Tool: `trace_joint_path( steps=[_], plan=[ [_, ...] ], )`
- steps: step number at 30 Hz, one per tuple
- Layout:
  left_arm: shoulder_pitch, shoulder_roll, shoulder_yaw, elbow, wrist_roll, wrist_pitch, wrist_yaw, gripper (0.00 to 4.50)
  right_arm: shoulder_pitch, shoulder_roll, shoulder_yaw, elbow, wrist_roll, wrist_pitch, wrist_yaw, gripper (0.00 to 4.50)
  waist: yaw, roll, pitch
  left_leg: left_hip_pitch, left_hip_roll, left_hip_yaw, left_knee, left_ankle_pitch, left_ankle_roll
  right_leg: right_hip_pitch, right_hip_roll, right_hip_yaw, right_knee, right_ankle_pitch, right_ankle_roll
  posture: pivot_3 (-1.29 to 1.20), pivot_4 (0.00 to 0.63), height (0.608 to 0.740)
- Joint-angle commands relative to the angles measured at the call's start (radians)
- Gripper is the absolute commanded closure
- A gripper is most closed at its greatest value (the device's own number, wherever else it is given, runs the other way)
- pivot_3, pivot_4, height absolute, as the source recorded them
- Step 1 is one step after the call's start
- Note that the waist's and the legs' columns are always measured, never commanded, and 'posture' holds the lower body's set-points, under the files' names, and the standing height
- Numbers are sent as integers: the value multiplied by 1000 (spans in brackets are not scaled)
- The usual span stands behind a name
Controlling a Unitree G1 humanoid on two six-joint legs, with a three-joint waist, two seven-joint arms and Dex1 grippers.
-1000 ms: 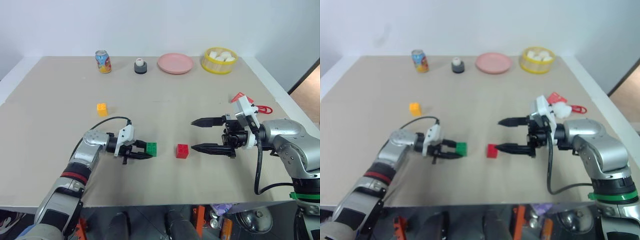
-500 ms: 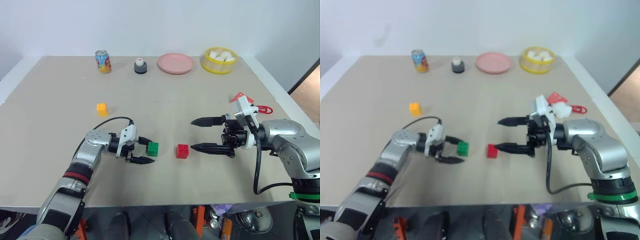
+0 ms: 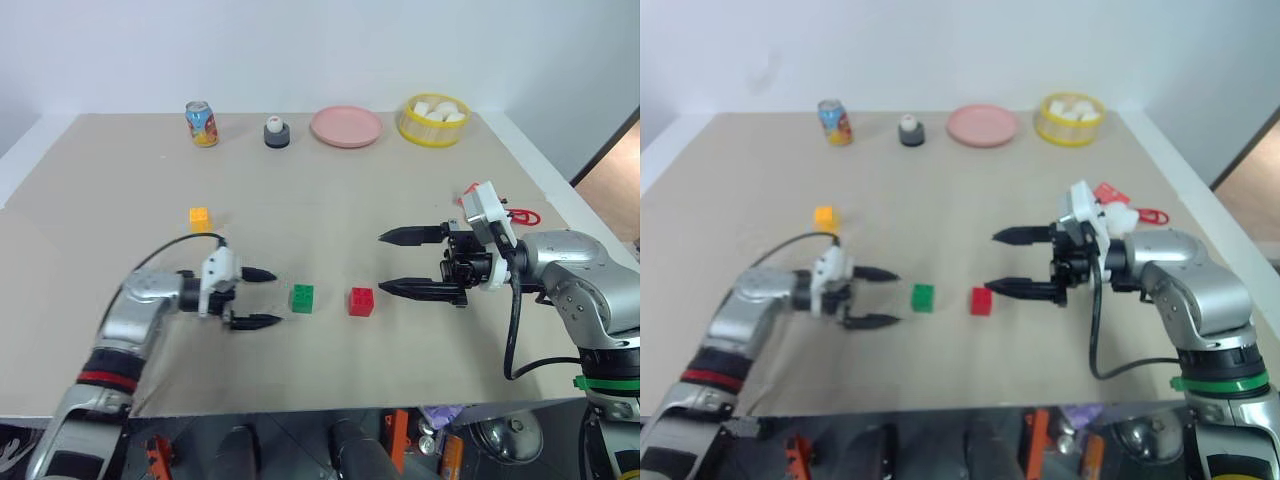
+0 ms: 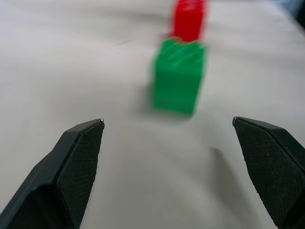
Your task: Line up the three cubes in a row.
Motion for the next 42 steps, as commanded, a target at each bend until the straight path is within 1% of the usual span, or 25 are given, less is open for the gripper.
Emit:
trace_joint_path(
  steps=[1, 4, 8, 11, 15, 20, 26, 29, 32, 42],
  plan=[
    [56, 50, 88, -50, -20, -16, 63, 37, -34, -6, -15, -13, 8, -6, 10, 0, 1, 0, 0, 0, 0, 0, 0, 0, 0, 0, 0, 0, 0, 0, 0, 0, 150, 740],
    [102, 62, 128, -93, -21, -2, 137, 37, -45, 3, -12, -15, 2, -18, 7, 0, 1, 0, 0, 0, 0, 0, 0, 0, 0, 0, -1, 0, 0, 0, 0, 0, 150, 740],
    [156, 19, 190, -152, 18, 70, 389, 37, -90, 87, 21, -24, -38, -35, -93, 0, 2, 0, 0, 0, 1, 0, 0, 0, 0, 0, 0, -1, 0, 0, -1, 0, 150, 740],
    [156, -47, 229, -148, 39, 134, 586, 37, -119, 155, 51, -10, -66, -48, -144, 0, 3, 0, 0, 1, 1, 0, 0, 0, 0, 0, 0, -1, 1, 0, -1, 0, 150, 740],
    [155, -92, 225, -184, 47, 193, 693, 37, -131, 184, 58, -5, -66, -49, -144, 0, 3, -1, 0, -1, 1, 0, 0, 0, 0, -1, 0, -1, 1, 0, 0, 0, 150, 740],
    [79, -140, 208, -125, 111, 251, 856, 37, -137, 190, 60, 6, -72, -54, -142, 0, 6, -1, 0, -1, 1, -1, 0, 0, 0, 0, 0, -3, 1, 0, 1, 0, 150, 740],
    [-52, -186, 179, -17, 150, 282, 950, 37, -134, 194, 53, 4, -77, -57, -148, 0, 5, -1, 0, 0, 0, -1, 0, 1, -1, 0, 0, -3, 1, 1, 0, 0, 150, 740],
    [-99, -197, 166, 41, 162, 278, 959, 37, -133, 196, 51, 2, -75, -56, -153, 0, 5, -1, 0, -1, 0, -2, 0, 1, -1, 0, 1, -3, 1, 3, 4, 0, 150, 740],
    [-153, -214, 171, 114, 159, 282, 986, 37, -130, 195, 47, -5, -70, -53, -161, 0, 4, -1, 0, -1, 0, -2, -1, 0, -1, 0, 1, -3, 1, 2, 4, 0, 150, 740],
    [-253, -257, 179, 257, 172, 285, 1080, 37, -123, 195, 43, -2, -75, -59, -180, 0, 7, -1, 0, 0, -2, -4, -2, 3, -2, 1, 0, -4, 1, 4, 5, 0, 150, 740]
  ],
)
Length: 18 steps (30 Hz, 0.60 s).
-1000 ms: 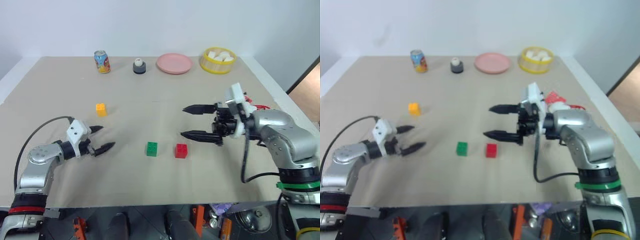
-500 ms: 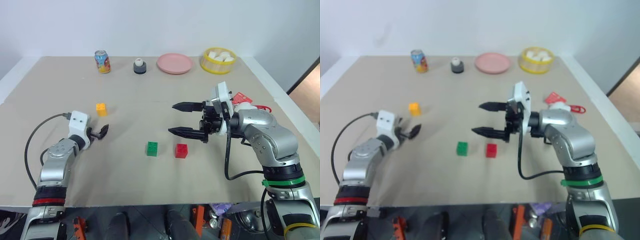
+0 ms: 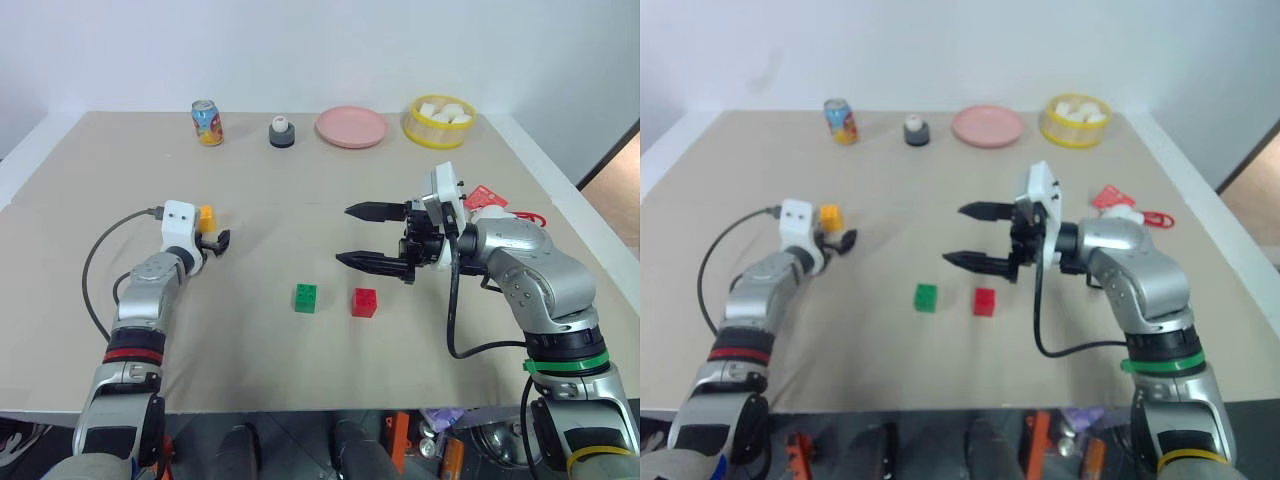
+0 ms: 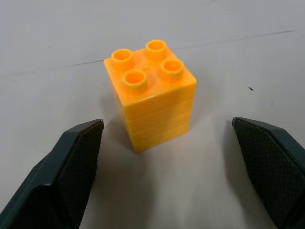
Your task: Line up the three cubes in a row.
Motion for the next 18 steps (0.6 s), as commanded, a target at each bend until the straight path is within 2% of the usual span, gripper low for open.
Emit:
trace_joint_path(
  steps=[1, 4, 9, 18],
  plan=[
    [-38, -1, 5, 44, 21, 1, 53, 37, -10, -3, -29, -20, 2, -20, -5, 0, 0, 0, 0, 0, 0, 0, 0, 0, 0, 0, 0, 0, 0, 0, -1, 0, 150, 740],
    [-54, -5, 1, 71, 27, -8, 70, 37, -10, -3, -29, -16, 0, -22, -8, 0, -1, 0, 0, 1, 0, 0, 0, 2, -1, 0, 0, 0, 0, 2, -4, 0, 150, 740],
    [-69, -17, -2, 93, 28, -9, 86, 1455, -18, 14, -48, 14, 3, -21, -47, 0, -3, 0, 0, 1, 0, 0, 0, 5, -1, 0, 0, 0, 0, 5, -4, 0, 150, 740],
    [-70, -19, -11, 101, 34, -16, 85, 1455, -21, 14, -45, 39, -5, -40, -59, 0, -4, 0, 0, 1, 0, -1, -1, 8, -3, -1, 0, 0, 0, 7, -4, 0, 150, 740]
  ],
)
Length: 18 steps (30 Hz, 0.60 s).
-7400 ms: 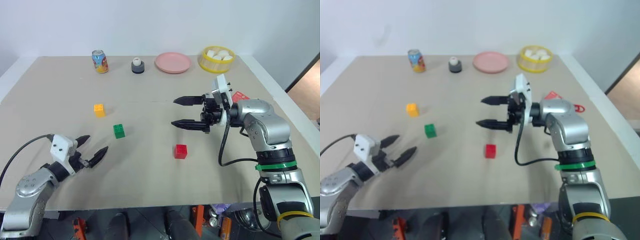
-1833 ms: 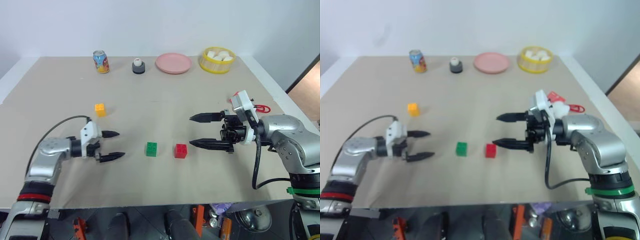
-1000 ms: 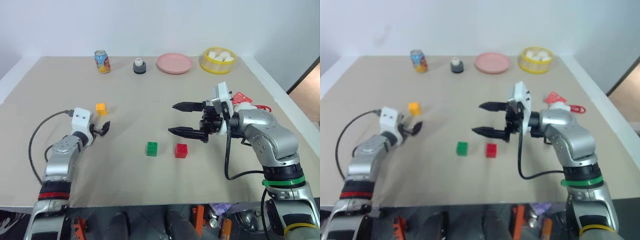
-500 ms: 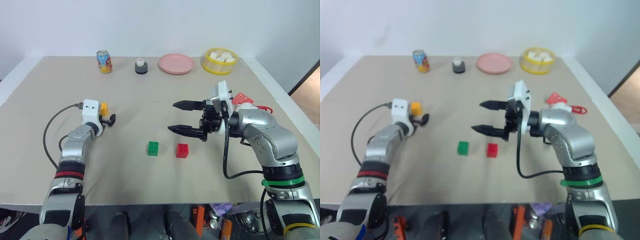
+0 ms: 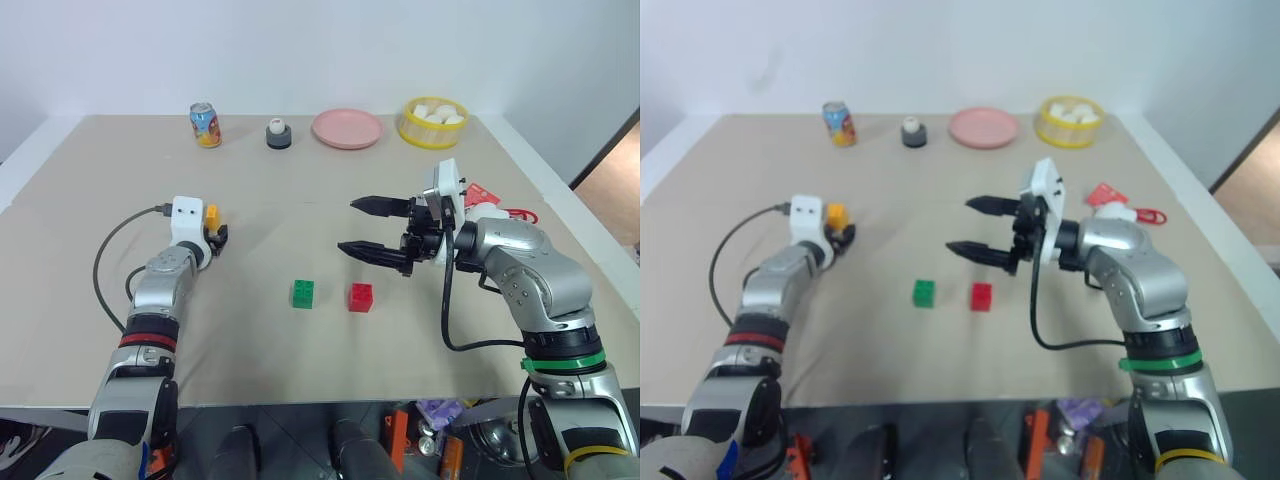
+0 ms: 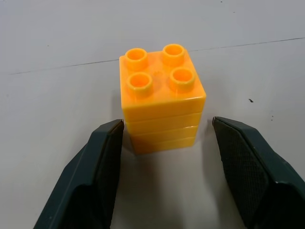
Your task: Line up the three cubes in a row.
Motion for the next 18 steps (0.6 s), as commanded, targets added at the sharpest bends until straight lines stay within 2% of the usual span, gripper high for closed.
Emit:
trace_joint_path(
  steps=[1, 2, 8, 18],
  plan=[
    [-11, 10, -6, 16, 18, -7, 8, 1455, -23, 1, -37, 0, 1, -18, -6, 0, 0, 0, 0, 0, 0, 0, 0, 0, 0, 0, 0, 0, 0, 0, 0, 0, 150, 740],
    [-12, 10, -7, 17, 19, -9, 8, 1455, -24, 1, -37, 3, 1, -18, -5, 0, 0, 0, 0, 0, 0, 0, 0, 0, 0, 0, 0, 0, 0, 0, 0, 0, 150, 740],
    [-14, 15, -4, 17, 6, -13, -2, 3207, -29, 0, -35, 14, -5, -24, -5, 0, -2, 0, 0, 0, 0, 0, -1, 0, 0, -1, 0, 0, 0, 0, 0, 0, 150, 740],
    [-18, 20, -7, 25, 10, -38, -6, 3219, -30, -2, -33, 17, -14, -26, -2, 0, -2, 0, 0, 0, 0, 0, -3, 1, -1, -2, 0, 0, 0, -1, -1, 0, 150, 740]
  ],
)
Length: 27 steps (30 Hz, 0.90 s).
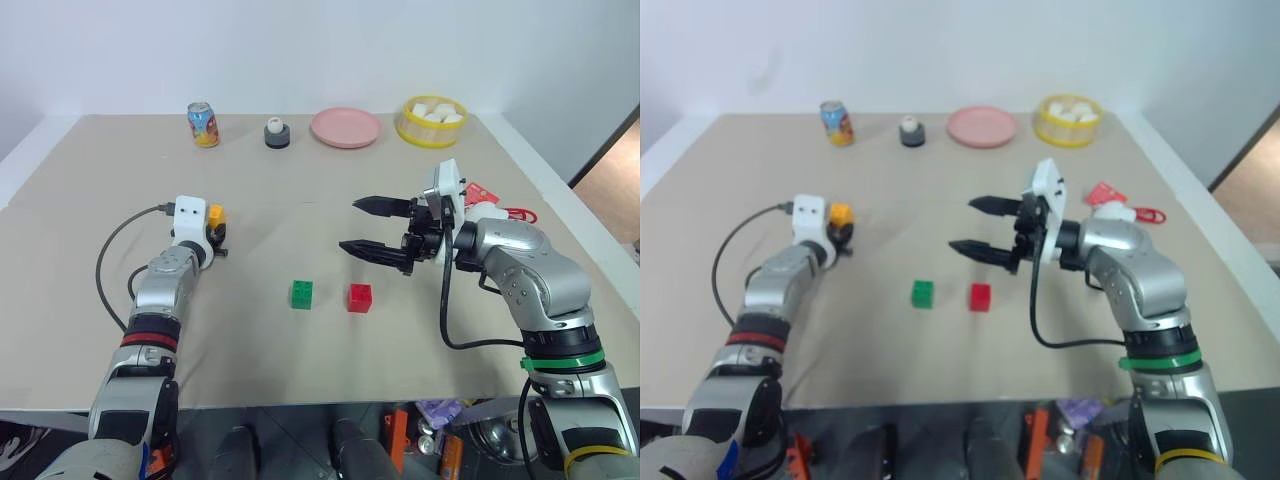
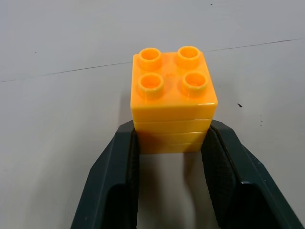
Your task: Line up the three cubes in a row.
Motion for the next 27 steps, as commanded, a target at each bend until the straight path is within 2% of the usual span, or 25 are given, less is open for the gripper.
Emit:
trace_joint_path(
  steps=[1, 5, 9, 13, 18, 23, 27],
  plan=[
    [-17, 25, -1, 8, 15, -8, -9, 3219, -30, -3, -33, -2, -2, -19, -2, 0, 0, 0, 0, 0, 0, 0, 0, 0, 0, 0, 0, 0, 0, 0, 0, 0, 150, 740],
    [3, 56, -33, -69, 12, -57, -114, 3219, -30, -9, -32, -3, -5, -18, 8, 0, 0, 0, 0, 0, 0, 0, -2, 0, 0, -1, 0, 0, 0, 0, 0, 0, 150, 740],
    [69, 115, -70, -197, -29, -129, -333, 3219, -25, -27, -27, -9, -5, -11, 35, 0, 0, -1, 0, -2, 0, 0, -5, 1, -2, -3, 0, 0, 0, -3, 0, 0, 150, 740],
    [181, 226, -121, -304, -47, -226, -579, 3219, -17, -39, -24, -18, -2, -10, 54, 0, -2, 0, 1, -1, 0, 0, -9, -2, -5, -4, 0, 0, 0, -6, 2, 0, 150, 740],
    [285, 343, -154, -307, -46, -333, -783, 3219, -11, -40, -23, -29, -2, -8, 55, 0, -2, 0, 1, -1, 1, 0, -10, -4, -6, -4, 0, 0, 0, -11, 0, 0, 150, 740],
    [304, 355, -168, -265, -81, -424, -920, 3219, -8, -40, -27, -42, 2, -4, 50, 0, 4, 0, 1, -1, 1, 0, -10, -5, -6, -4, -1, -1, 0, -14, -4, 0, 150, 740],
    [296, 322, -158, -288, -164, -370, -1006, 3219, -6, -41, -31, -53, 5, 1, 46, 0, 4, 0, 1, -2, 1, 0, -8, -5, -6, -3, -1, -1, 0, -13, -4, 0, 150, 740]
  ],
)
